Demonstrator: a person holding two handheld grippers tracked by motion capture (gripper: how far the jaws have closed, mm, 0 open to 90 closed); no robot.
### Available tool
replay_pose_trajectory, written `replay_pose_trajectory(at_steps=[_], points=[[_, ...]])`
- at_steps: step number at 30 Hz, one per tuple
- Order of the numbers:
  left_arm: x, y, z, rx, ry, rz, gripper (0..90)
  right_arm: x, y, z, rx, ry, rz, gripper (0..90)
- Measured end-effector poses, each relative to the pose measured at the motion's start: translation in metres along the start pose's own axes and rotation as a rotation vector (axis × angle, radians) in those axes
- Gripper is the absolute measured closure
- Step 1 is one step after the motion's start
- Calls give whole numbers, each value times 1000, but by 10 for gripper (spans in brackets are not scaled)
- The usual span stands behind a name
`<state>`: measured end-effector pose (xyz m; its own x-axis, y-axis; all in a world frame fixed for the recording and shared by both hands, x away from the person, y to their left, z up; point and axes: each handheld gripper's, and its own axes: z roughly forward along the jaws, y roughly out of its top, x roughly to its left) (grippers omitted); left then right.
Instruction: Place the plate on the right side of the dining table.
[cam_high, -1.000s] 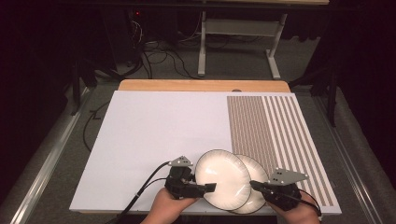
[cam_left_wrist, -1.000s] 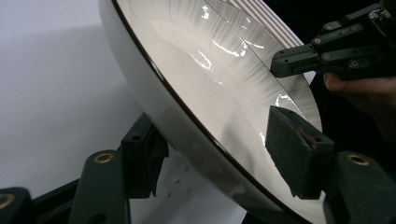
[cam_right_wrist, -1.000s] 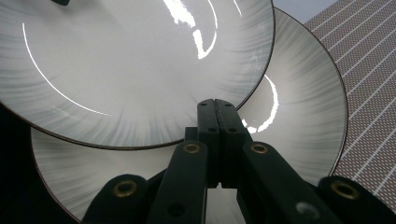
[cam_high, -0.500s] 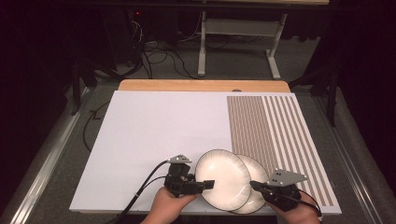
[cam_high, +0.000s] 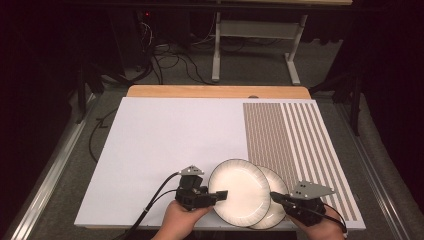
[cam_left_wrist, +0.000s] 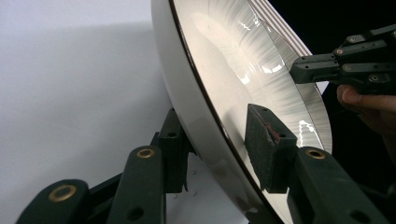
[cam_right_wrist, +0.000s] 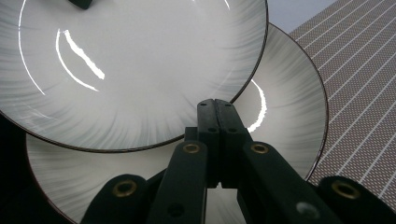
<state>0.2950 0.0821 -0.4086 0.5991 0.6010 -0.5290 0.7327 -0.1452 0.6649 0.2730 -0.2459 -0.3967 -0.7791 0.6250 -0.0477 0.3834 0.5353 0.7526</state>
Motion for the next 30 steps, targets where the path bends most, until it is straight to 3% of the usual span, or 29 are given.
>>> replay_pose_trajectory(at_steps=[7, 13, 14, 18, 19, 22, 30], points=[[1, -1, -2, -19, -9, -9, 632, -1, 0, -2, -26, -10, 2, 898], [2, -1, -2, -26, -18, -22, 644, -3, 0, -4, -59, -13, 16, 820], [2, -1, -2, -28, -20, -23, 646, -5, -1, -5, -81, -16, 31, 766], [3, -2, -3, -34, -23, -26, 656, -9, -3, -6, -105, -20, 53, 709], [3, -2, -3, -37, -22, -24, 661, -12, -3, -6, -119, -24, 72, 631], [4, -2, -3, -43, -28, -29, 667, -16, -4, -9, -151, -48, 88, 550], [4, -2, -4, -59, -46, -31, 687, -26, -8, -14, -207, -93, 178, 458]])
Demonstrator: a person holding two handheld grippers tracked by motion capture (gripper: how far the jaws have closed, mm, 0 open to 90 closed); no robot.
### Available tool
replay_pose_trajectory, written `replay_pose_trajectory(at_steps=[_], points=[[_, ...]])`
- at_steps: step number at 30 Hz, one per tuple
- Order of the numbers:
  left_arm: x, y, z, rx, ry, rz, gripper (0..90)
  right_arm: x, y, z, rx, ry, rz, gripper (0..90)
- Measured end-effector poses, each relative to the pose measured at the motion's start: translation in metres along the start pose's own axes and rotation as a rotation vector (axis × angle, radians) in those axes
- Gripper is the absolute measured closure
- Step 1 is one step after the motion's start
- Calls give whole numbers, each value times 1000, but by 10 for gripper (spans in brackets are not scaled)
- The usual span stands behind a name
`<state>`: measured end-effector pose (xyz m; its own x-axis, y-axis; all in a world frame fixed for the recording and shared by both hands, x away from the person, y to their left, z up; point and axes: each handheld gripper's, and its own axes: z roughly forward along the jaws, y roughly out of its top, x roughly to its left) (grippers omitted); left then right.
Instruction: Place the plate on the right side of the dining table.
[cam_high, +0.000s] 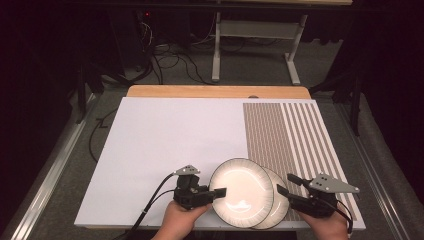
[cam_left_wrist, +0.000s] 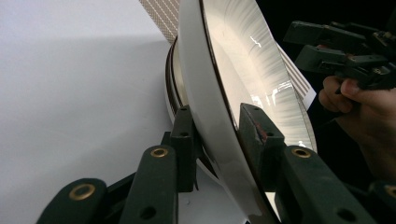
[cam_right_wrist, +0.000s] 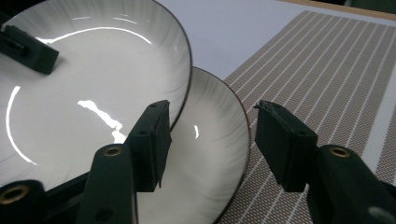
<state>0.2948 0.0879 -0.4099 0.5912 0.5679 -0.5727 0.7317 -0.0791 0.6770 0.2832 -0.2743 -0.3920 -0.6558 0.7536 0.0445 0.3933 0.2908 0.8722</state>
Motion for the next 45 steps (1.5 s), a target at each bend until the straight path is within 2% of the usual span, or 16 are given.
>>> replay_pose_trajectory(at_steps=[2, 5, 8, 13, 19, 23, 25, 26, 28, 30, 32, 37, 39, 43, 45], points=[[0, 0, -1, -9, -7, -1, 697, -2, 0, -1, -9, -10, 10, 451], [-1, 1, -3, -16, -18, -9, 715, -7, -2, -3, -34, -32, 35, 366], [-2, 2, -5, -37, -32, -10, 729, -8, -3, -2, -45, -46, 19, 325], [-5, 4, -11, -78, -45, 14, 763, -9, -3, -2, -54, -80, 26, 235], [-7, 6, -17, -124, -46, 34, 787, -12, -3, -4, -70, -97, 33, 222], [-10, 9, -22, -159, -23, 80, 794, -11, -3, -5, -73, -102, 32, 196], [-10, 10, -25, -185, -11, 122, 795, -11, -2, -4, -75, -103, 17, 171], [-10, 10, -25, -185, -11, 122, 795, -11, -2, -4, -75, -103, 17, 171], [-13, 11, -29, -207, 16, 171, 795, -10, -2, -4, -77, -103, 17, 155], [-13, 12, -31, -214, 24, 187, 795, -10, -2, -4, -78, -105, 18, 143], [-13, 14, -36, -238, 47, 230, 796, -11, -1, -4, -80, -106, 18, 92], [-8, 16, -45, -269, 76, 267, 796, -11, 0, -5, -93, -115, 24, 8], [-8, 16, -45, -272, 78, 274, 796, -11, 0, -7, -105, -114, 21, 7], [-10, 17, -49, -295, 94, 343, 795, -13, 2, -13, -145, -124, 35, 6], [-12, 16, -50, -299, 103, 364, 795, -14, 3, -18, -171, -130, 42, 6]])
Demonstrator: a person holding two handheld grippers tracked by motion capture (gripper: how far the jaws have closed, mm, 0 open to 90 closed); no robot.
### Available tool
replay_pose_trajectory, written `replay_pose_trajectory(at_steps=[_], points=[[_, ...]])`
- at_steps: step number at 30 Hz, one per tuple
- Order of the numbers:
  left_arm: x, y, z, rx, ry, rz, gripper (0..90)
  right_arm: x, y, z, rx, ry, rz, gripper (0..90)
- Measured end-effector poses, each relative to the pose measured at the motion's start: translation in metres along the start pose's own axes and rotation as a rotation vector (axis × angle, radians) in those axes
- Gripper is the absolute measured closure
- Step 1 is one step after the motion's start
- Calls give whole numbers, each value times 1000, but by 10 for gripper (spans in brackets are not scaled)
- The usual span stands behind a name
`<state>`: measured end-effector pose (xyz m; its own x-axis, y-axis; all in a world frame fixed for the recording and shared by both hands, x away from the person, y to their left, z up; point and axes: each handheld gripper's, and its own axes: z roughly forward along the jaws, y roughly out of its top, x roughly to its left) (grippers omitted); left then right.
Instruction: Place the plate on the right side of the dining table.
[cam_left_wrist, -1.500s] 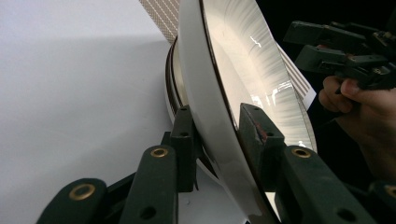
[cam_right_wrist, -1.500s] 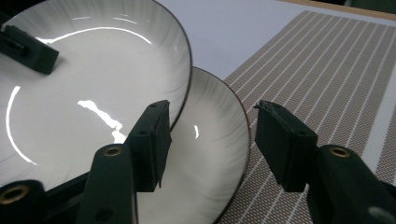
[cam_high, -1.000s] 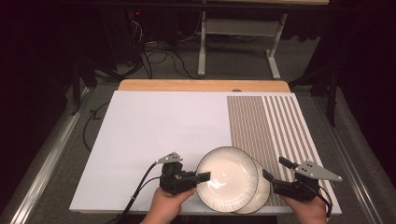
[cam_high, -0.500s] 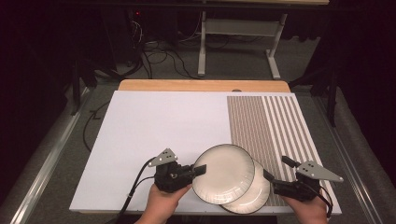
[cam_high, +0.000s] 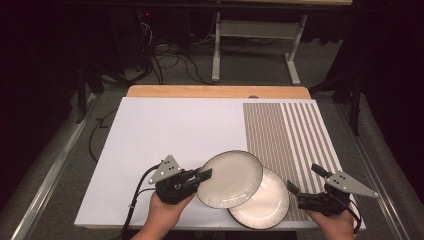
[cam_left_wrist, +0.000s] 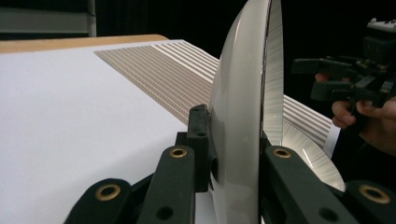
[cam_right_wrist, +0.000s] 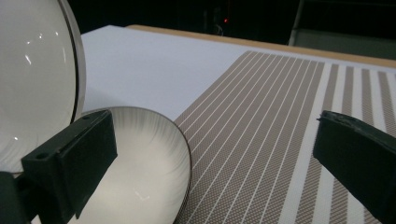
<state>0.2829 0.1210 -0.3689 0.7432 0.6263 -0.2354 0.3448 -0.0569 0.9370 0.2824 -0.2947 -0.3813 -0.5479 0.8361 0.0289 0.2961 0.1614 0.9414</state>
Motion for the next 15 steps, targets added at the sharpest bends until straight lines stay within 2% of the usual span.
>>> replay_pose_trajectory(at_steps=[1, 2, 6, 15], points=[[0, 0, 0, 0, 0, 0, 795, 0, 0, 0, 0, 0, 0, 6], [-1, 0, -1, -6, 4, 31, 794, -2, 2, -4, -32, -5, -2, 6], [0, 0, -3, -2, 16, 57, 795, 0, 5, -7, -54, -1, 1, 7], [3, 0, -4, 5, 14, 61, 797, 14, 13, -5, -67, 33, -20, 7]])
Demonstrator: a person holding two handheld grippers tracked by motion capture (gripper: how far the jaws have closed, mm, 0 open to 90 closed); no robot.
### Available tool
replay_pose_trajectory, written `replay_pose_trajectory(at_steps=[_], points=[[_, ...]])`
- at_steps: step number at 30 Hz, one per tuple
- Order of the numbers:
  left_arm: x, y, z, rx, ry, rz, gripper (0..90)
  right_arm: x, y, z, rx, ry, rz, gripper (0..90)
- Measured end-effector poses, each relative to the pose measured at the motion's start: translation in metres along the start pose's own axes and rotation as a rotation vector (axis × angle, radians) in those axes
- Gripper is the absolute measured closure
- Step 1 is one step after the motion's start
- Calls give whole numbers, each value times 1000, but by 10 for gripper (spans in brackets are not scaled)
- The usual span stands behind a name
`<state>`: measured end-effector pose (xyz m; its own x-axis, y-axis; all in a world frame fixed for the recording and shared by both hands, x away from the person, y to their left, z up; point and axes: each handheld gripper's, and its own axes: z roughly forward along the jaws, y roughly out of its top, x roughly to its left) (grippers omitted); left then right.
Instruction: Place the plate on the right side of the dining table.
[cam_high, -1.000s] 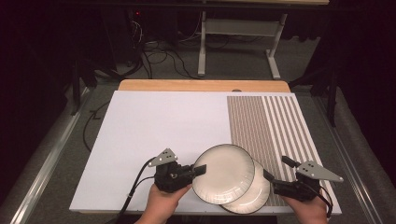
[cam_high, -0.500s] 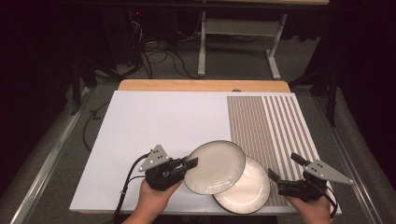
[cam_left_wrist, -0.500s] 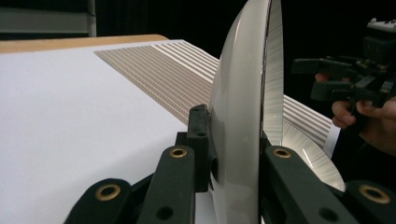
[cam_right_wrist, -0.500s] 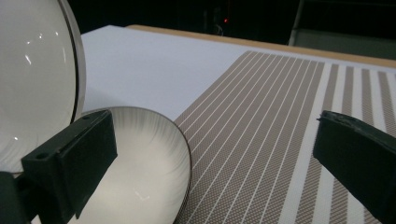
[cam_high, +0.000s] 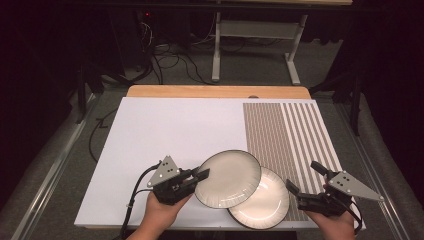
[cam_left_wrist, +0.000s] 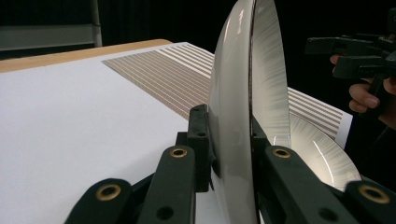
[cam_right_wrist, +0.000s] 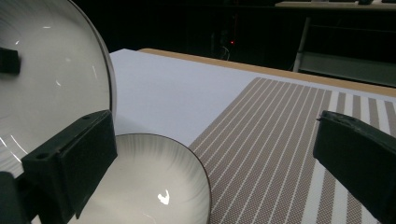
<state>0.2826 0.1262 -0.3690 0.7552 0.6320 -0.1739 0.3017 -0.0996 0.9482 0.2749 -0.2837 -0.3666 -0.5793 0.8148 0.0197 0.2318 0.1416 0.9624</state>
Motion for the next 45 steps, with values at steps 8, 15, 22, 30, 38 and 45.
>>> replay_pose_trajectory(at_steps=[8, 15, 22, 30, 38, 45], points=[[1, 0, -1, 6, -4, 10, 797, 14, 7, 12, 1, 67, -10, 20], [1, 1, -3, 13, -10, 32, 795, 37, 10, 39, 49, 135, -20, 32], [1, 0, -4, 18, -11, 46, 795, 53, 11, 56, 82, 193, -16, 64], [3, 0, -6, 29, -16, 50, 794, 64, 9, 72, 146, 233, 13, 241], [3, 0, -7, 34, -19, 58, 794, 58, 4, 72, 183, 251, 72, 513], [4, -1, -8, 34, -18, 57, 794, 54, 1, 73, 217, 277, 165, 653]])
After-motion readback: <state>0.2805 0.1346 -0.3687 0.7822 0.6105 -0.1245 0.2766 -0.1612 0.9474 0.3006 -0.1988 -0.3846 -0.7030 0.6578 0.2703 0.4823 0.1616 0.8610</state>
